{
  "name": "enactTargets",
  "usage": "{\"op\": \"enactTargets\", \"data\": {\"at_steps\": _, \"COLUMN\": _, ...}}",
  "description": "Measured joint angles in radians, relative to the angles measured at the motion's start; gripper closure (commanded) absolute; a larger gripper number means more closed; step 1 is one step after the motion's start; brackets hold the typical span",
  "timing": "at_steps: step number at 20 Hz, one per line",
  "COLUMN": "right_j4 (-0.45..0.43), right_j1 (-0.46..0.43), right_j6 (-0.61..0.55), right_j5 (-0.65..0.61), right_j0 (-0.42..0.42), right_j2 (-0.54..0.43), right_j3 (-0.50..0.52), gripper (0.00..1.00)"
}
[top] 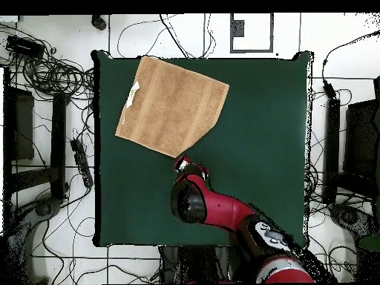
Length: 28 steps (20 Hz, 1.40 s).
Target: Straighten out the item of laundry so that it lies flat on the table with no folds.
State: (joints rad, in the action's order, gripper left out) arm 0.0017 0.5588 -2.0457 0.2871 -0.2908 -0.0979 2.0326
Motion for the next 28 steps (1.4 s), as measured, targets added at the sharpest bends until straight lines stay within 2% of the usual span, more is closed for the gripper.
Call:
{"op": "enactTargets", "data": {"at_steps": 7, "right_j4": 0.031, "right_j1": 0.063, "right_j6": 0.000, "right_j5": -0.066, "right_j0": 0.006, "right_j2": 0.039, "right_j3": -0.036, "gripper": 0.00}}
{"op": "enactTargets", "data": {"at_steps": 14, "right_j4": 0.054, "right_j1": 0.080, "right_j6": 0.000, "right_j5": -0.105, "right_j0": 0.013, "right_j2": 0.063, "right_j3": -0.084, "gripper": 0.00}}
{"op": "enactTargets", "data": {"at_steps": 21, "right_j4": 0.065, "right_j1": 0.087, "right_j6": 0.000, "right_j5": -0.195, "right_j0": -0.006, "right_j2": 0.058, "right_j3": -0.108, "gripper": 0.00}}
{"op": "enactTargets", "data": {"at_steps": 22, "right_j4": 0.080, "right_j1": 0.094, "right_j6": 0.000, "right_j5": -0.241, "right_j0": 0.007, "right_j2": 0.064, "right_j3": -0.107, "gripper": 0.00}}
{"op": "enactTargets", "data": {"at_steps": 28, "right_j4": 0.138, "right_j1": 0.107, "right_j6": 0.000, "right_j5": -0.340, "right_j0": 0.093, "right_j2": 0.099, "right_j3": -0.110, "gripper": 0.00}}
